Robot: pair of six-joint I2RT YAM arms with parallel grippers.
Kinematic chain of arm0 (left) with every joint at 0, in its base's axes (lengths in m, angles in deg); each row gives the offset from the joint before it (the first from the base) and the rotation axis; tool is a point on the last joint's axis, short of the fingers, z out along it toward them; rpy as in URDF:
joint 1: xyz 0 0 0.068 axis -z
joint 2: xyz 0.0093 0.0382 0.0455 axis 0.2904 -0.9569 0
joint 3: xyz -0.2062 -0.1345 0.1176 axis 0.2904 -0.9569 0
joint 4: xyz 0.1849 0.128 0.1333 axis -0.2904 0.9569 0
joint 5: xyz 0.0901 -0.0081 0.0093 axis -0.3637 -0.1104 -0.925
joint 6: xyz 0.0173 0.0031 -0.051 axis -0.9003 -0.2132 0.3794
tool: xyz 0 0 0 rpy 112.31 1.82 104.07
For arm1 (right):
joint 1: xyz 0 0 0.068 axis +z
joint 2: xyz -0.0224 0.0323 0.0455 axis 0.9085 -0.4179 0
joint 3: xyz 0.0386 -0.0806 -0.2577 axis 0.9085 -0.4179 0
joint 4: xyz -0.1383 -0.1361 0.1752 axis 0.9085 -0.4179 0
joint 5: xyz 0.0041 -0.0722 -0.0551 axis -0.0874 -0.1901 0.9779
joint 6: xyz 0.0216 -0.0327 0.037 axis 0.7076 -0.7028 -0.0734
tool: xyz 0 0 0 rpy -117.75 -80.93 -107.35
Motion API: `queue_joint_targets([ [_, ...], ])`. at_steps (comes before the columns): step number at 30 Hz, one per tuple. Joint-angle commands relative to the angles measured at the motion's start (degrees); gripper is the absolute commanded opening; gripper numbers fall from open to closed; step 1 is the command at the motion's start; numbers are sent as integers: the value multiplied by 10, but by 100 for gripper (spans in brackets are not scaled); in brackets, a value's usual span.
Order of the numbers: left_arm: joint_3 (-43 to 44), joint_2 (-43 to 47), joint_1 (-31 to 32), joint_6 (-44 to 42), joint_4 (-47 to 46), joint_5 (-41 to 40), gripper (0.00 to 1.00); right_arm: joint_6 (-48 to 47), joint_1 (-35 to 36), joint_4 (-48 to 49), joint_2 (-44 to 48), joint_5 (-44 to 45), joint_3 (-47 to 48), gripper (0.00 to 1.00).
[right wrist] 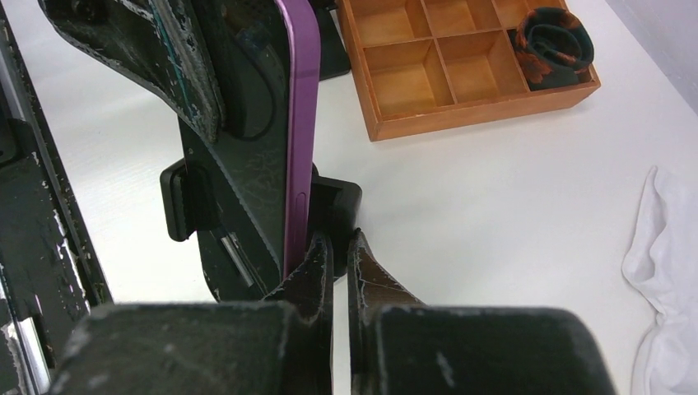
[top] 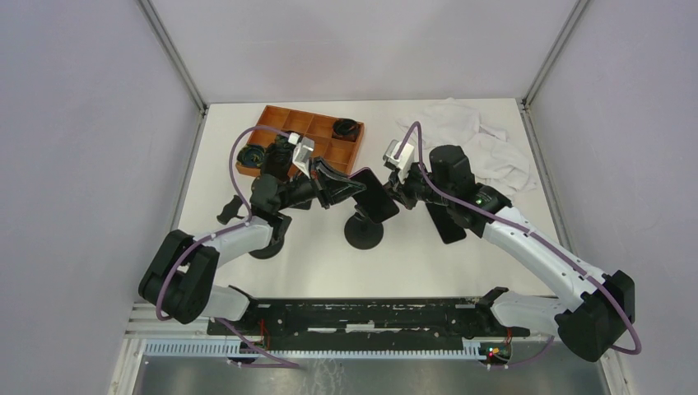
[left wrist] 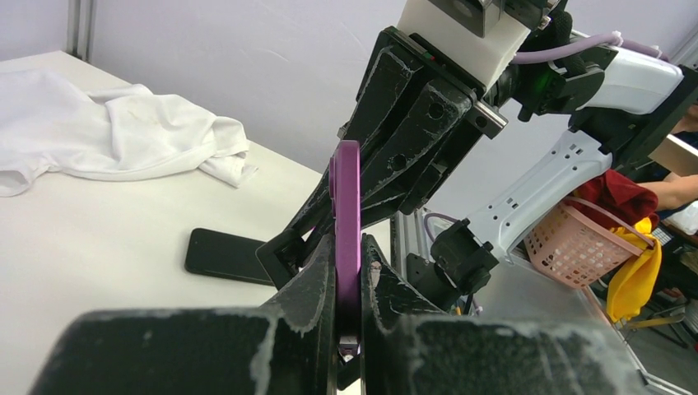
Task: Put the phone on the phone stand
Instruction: Install the phone on the phone stand.
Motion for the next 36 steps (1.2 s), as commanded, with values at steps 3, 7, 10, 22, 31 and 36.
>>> queue_joint_targets([
  [3, -8, 9, -21, -68, 58, -33, 2, -34, -7, 5, 15, 79, 36, 0],
  [7, -7, 27, -21, -92, 119, -48, 2, -37, -7, 6, 15, 89, 37, 0],
  [10, -7, 37, -21, -100, 155, -58, 2, -40, -7, 10, 11, 99, 36, 0],
  [22, 16, 64, -21, -127, 270, -87, 2, -61, 1, 16, 1, 145, 35, 0],
  [31, 42, 75, -15, -149, 355, -101, 2, -70, 6, 18, -8, 165, 40, 0],
  [36, 48, 82, -13, -162, 379, -109, 2, -71, 8, 17, -10, 168, 42, 0],
])
